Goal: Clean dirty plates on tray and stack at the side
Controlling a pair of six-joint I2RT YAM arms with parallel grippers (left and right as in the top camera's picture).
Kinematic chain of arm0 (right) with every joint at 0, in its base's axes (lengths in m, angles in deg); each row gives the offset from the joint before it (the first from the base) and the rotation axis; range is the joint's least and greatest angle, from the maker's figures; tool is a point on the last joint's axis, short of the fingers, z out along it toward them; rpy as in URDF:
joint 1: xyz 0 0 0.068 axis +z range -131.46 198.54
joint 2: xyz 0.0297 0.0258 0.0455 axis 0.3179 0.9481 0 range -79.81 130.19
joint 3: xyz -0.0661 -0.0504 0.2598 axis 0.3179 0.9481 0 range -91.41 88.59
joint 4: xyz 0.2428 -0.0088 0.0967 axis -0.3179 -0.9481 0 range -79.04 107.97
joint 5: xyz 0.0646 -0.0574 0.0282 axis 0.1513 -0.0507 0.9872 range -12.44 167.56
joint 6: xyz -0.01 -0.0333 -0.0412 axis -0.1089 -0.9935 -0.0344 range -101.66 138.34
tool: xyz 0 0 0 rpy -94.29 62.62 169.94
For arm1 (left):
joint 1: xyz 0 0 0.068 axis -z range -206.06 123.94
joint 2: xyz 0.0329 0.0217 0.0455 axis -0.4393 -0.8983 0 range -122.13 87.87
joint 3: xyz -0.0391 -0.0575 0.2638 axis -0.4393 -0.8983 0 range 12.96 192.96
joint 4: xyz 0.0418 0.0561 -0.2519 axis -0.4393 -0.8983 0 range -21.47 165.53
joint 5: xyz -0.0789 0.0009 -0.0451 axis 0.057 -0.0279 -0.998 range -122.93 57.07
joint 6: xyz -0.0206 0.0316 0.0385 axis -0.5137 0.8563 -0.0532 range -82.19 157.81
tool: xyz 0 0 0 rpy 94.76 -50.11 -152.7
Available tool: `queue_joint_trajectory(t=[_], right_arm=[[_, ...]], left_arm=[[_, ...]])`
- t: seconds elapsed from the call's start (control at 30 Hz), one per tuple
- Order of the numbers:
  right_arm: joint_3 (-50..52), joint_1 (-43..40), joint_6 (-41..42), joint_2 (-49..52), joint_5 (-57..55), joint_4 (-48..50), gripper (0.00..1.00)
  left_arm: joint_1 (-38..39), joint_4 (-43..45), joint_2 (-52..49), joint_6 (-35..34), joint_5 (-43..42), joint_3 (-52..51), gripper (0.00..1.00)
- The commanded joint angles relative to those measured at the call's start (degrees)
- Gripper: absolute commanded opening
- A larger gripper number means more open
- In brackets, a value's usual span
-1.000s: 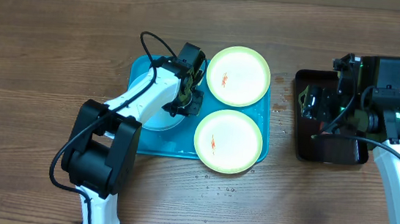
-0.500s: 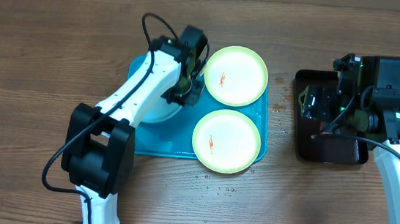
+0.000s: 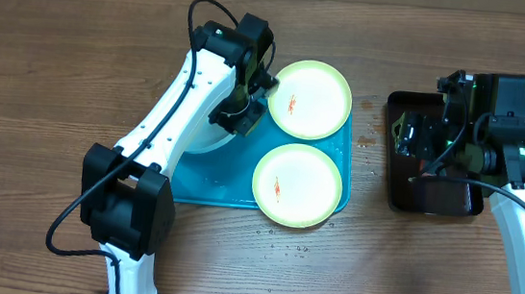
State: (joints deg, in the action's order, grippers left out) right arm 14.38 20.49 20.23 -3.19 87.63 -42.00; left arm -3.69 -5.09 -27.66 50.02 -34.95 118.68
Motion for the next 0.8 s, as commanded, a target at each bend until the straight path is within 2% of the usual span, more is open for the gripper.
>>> queue_joint_trajectory(t=[0.0, 0.27, 0.53, 0.77], right_arm=[[-1.6, 0.1, 0.0, 0.0, -0.2, 0.7, 0.87], [-1.6, 0.1, 0.1, 0.0, -0.2, 0.8, 0.87], [-1.6, 0.1, 0.0, 0.0, -0.2, 0.7, 0.87], [-1.6, 0.1, 0.0, 0.0, -0.2, 0.7, 0.87]], left_arm=[[0.2, -0.3, -0.9, 14.6, -1.2, 1.4, 0.04], [0.2, 0.0, -1.0, 34.0, -1.2, 0.8, 0.04], [0.2, -0.2, -1.0, 35.6, -5.6, -2.3, 0.04], [0.2, -0.3, -1.0, 34.9, -6.8, -9.8, 0.04]])
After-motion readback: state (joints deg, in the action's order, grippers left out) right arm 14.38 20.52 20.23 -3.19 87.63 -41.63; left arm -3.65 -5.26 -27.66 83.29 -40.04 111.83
